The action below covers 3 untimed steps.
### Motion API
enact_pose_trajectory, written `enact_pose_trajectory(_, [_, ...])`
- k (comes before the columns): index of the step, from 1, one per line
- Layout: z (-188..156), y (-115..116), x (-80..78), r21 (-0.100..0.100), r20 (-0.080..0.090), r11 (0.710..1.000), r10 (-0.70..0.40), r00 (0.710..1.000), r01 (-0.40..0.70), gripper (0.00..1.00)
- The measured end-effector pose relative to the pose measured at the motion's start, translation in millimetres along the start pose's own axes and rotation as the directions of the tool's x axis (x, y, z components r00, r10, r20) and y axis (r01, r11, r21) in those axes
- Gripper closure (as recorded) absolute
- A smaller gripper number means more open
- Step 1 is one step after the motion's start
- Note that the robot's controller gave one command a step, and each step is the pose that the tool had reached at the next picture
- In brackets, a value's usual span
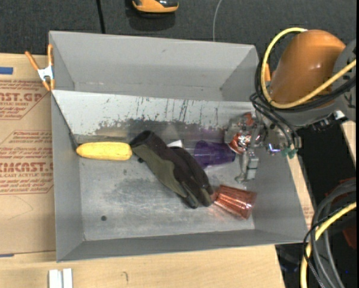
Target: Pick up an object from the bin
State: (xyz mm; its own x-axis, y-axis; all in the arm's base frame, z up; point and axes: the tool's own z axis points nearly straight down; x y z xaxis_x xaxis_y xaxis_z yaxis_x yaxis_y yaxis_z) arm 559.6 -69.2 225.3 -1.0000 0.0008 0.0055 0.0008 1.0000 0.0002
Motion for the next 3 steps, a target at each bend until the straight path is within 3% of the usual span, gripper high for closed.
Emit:
enact_pose_trajectory(1, [-4.9,0.3,-1.3,0.001,0.008,1.0,-0.001,1.0,0.001,0.0])
enact_pose_trajectory(2, [119.4,5.2,-9.8,0.0,0.006,0.999,0.035,0.999,-0.035,1.0])
enact_pose_trajectory(3, [119.3,5.2,-9.9,0.0,0.007,0.999,0.035,0.999,-0.035,1.0])
